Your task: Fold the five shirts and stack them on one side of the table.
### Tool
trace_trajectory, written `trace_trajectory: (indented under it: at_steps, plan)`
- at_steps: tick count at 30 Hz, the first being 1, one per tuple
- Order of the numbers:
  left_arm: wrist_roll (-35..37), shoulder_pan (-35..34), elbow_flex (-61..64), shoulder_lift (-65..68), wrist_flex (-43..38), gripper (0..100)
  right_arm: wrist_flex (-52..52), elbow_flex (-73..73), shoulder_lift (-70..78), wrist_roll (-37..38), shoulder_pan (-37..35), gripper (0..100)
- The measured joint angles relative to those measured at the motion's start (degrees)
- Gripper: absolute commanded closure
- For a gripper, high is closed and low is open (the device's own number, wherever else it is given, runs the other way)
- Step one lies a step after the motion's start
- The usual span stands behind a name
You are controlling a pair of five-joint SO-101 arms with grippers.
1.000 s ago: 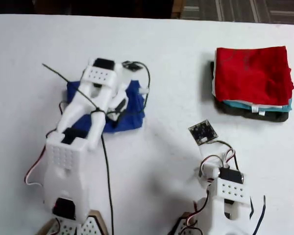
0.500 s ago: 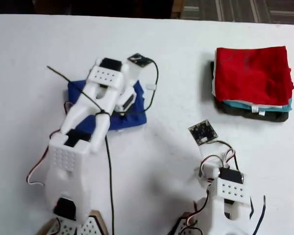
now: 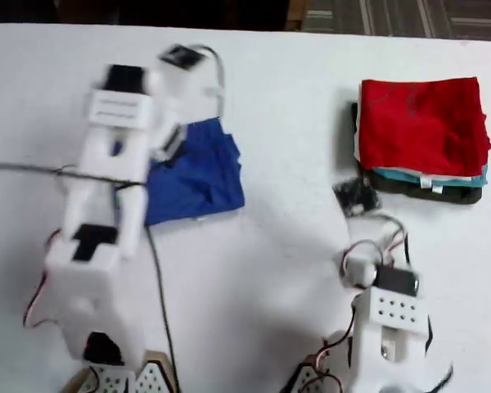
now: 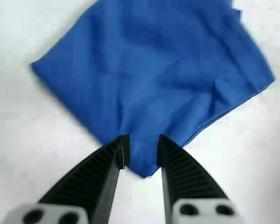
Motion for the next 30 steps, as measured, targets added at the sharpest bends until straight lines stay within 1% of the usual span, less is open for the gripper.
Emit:
trace_trajectory:
  at_steps: [5,10,13,15,19,21,26,30]
  plan:
    - [-4.4,-9.85,11.69,-14.24,-0.26,88,7.74,-17.93,7.56,-4.13,-8.7,90.0]
    - [-7.12,-22.33,25.67,-24.7,-5.89,88,8.79,-33.85,23.47,-8.7,-18.2,89.7]
    - [-7.74,-27.87,33.41,-28.75,-8.79,88,8.88,-42.9,34.55,-12.04,-24.18,89.5]
    - [-7.74,-31.12,37.63,-30.77,-10.73,88,8.88,-49.23,42.02,-15.47,-27.34,86.7]
    - [-9.05,-35.34,43.43,-33.23,-14.07,88,8.88,-62.86,56.26,-21.63,-31.21,73.6]
    - [-9.32,-36.75,45.1,-34.02,-14.86,88,9.85,-69.63,63.12,-23.65,-32.53,69.3]
    - [-9.32,-40.26,45.63,-34.37,-15.3,88,10.9,-85.89,79.3,-25.41,-36.92,69.0]
    - [-9.41,-41.49,45.63,-34.37,-15.47,88,11.87,-97.76,92.48,-25.41,-39.21,68.8]
